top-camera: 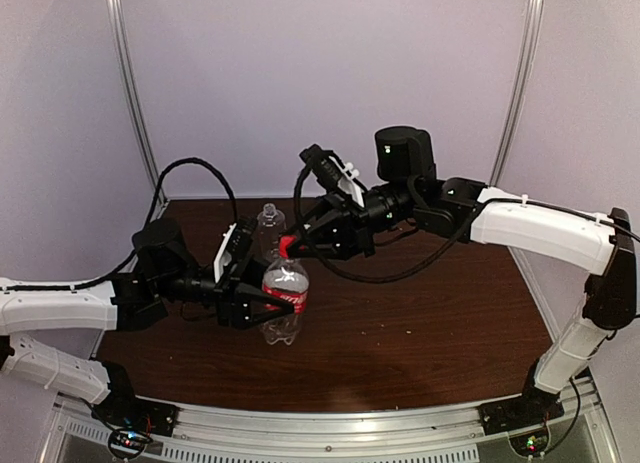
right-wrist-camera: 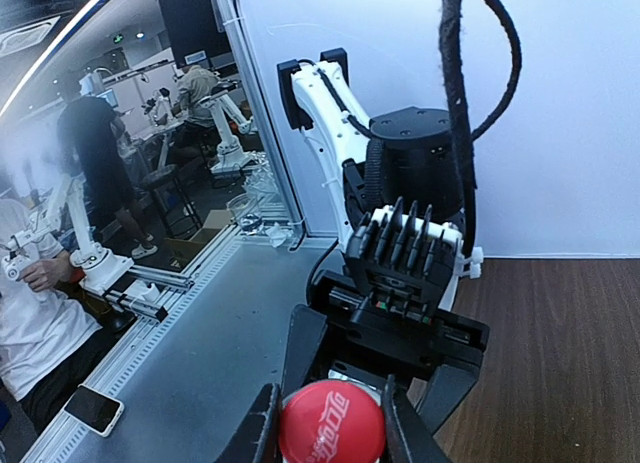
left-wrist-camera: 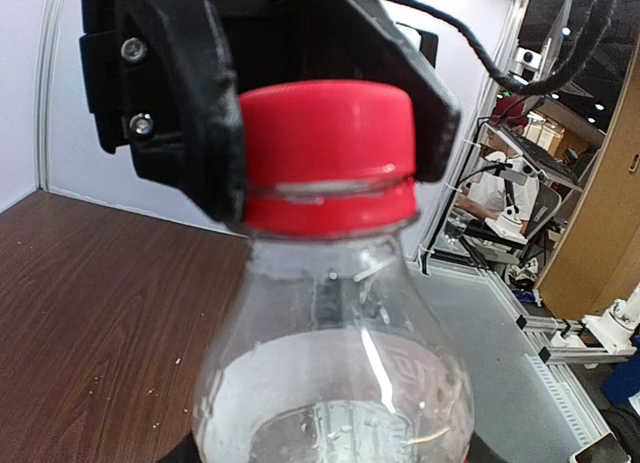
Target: Unscrew the bottle caps
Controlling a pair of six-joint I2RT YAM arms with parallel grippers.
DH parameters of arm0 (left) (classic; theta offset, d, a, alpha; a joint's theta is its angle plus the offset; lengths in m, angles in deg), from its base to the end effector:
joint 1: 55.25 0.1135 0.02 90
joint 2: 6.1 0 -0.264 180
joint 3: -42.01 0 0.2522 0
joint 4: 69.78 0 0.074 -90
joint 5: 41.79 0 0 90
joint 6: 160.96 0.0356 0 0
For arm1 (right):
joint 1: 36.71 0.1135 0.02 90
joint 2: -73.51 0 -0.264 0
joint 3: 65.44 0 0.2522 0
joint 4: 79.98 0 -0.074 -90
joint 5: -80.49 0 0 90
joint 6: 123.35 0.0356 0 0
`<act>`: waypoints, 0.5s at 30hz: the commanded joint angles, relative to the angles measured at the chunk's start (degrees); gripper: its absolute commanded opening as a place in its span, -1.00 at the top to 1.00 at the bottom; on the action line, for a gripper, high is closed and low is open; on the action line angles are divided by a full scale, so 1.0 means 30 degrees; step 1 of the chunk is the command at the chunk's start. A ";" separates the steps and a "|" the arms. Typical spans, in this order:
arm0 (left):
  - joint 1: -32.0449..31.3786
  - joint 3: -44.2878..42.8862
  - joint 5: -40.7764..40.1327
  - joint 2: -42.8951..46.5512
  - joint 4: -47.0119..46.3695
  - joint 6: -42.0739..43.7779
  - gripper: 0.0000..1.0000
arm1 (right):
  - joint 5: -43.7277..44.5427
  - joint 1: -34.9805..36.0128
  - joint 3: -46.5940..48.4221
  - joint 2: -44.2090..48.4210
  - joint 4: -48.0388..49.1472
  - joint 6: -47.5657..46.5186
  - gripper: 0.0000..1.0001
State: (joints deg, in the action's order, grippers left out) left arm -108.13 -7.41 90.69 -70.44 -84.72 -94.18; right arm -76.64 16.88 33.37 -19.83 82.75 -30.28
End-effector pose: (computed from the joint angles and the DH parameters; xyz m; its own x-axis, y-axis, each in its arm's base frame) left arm 0.1315 -0.2136 0.2866 -0.3923 0.0366 -0.9191 0.9151 -0.0860 -0.3940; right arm 0.1947 0.3192 0.3831 -0.1666 -0.1909 -0.9674 -0.8404 -0.4856 0.2406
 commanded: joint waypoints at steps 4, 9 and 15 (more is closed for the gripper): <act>0.0110 0.0082 0.0436 0.0607 -0.2049 -0.0042 0.44 | -0.1470 0.0054 0.0480 -0.0415 0.0192 0.0405 0.67; 0.0112 0.0047 -0.0984 0.0803 -0.1198 0.0474 0.44 | 0.1706 0.0069 0.0613 0.0019 -0.0942 0.0848 0.48; 0.0110 -0.0380 -0.3752 0.0803 0.0902 0.1245 0.44 | 0.4119 0.0069 0.0069 0.0949 -0.0958 0.2055 -0.02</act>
State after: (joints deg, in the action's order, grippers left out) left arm -108.08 -6.80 86.66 -69.13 -84.13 -93.31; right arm -71.53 16.94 34.18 -19.64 81.55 -27.40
